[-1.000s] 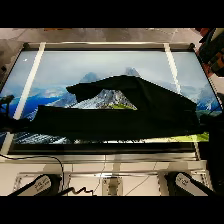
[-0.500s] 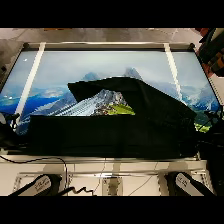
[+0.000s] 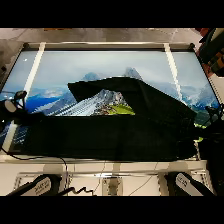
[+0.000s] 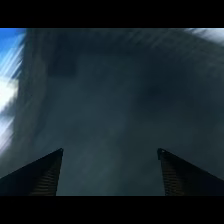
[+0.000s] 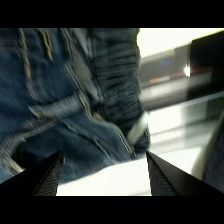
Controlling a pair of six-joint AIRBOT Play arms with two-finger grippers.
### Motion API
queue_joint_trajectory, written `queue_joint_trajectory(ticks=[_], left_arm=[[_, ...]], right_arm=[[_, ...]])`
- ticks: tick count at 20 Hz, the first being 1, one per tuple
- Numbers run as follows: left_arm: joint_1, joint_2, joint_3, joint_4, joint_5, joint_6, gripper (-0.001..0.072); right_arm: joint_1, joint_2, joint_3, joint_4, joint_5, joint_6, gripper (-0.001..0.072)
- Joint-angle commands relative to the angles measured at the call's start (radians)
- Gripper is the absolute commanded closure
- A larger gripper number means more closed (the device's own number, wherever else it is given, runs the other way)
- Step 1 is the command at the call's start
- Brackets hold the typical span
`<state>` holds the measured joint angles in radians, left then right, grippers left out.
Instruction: Fold the clothes and pants, and hang the long-sleeved shirts on hangers.
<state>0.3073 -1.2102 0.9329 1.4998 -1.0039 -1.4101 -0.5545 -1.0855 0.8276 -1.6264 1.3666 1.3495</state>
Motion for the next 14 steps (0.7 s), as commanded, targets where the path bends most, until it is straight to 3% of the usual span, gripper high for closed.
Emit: queue_joint_trajectory(ticks=[1,5,10,14], left_arm=[[-0.124,-0.059,0.098,-0.222,0.271,-0.062,0.0075],[-0.213,-0.323,0.364,-0.255,0.215,-0.136,0.0071],[-0.231,-0.58,0.559,-0.386,0.347,-0.139,0.007],[-0.243,-0.703,0.626,-0.412,0.36,-0.127,0.007]], right_arm=[[0.0,0.001,-0.001,0.025,-0.058,0.002,0.0129],[0.0,0.001,-0.001,0.053,-0.124,0.002,0.0131],[0.0,0.001,-0.001,0.06,-0.136,0.002,0.0142],[0.0,0.001,-0.001,0.06,-0.138,0.002,0.0141]])
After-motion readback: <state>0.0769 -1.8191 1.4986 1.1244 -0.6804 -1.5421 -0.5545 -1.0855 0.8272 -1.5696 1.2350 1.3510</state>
